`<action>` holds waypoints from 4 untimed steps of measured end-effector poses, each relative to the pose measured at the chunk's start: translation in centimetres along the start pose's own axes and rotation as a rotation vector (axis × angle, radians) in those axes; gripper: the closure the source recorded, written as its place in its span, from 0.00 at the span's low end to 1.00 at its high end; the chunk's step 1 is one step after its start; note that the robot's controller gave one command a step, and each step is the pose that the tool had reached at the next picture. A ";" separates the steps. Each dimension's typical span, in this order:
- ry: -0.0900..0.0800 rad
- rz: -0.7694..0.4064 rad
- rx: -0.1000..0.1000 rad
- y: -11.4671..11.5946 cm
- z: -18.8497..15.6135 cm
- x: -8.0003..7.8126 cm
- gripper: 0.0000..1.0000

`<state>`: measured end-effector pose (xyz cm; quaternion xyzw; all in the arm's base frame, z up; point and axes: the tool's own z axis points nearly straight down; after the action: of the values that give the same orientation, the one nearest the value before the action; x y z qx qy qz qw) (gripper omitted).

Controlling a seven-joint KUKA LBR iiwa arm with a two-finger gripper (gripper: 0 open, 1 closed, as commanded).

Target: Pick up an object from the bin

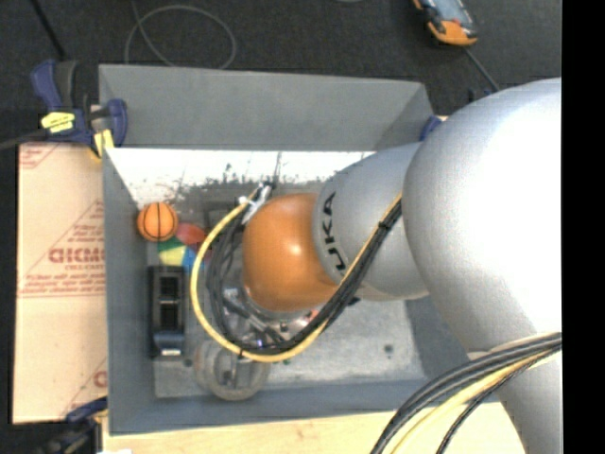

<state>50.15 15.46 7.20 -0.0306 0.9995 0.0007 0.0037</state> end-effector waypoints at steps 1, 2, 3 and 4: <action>0.008 0.090 0.000 0.0 -5.5 -0.2 0.00; 0.005 0.021 0.001 0.0 -1.8 -0.2 0.00; -0.005 0.179 -0.001 0.6 -0.4 1.2 0.00; -0.015 0.011 -0.001 1.5 -0.5 2.0 1.00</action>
Offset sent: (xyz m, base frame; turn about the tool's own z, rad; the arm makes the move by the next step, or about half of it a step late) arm 0.0000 0.0000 0.0000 0.0000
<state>48.06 16.81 7.70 -0.0249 0.9996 0.0015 0.0111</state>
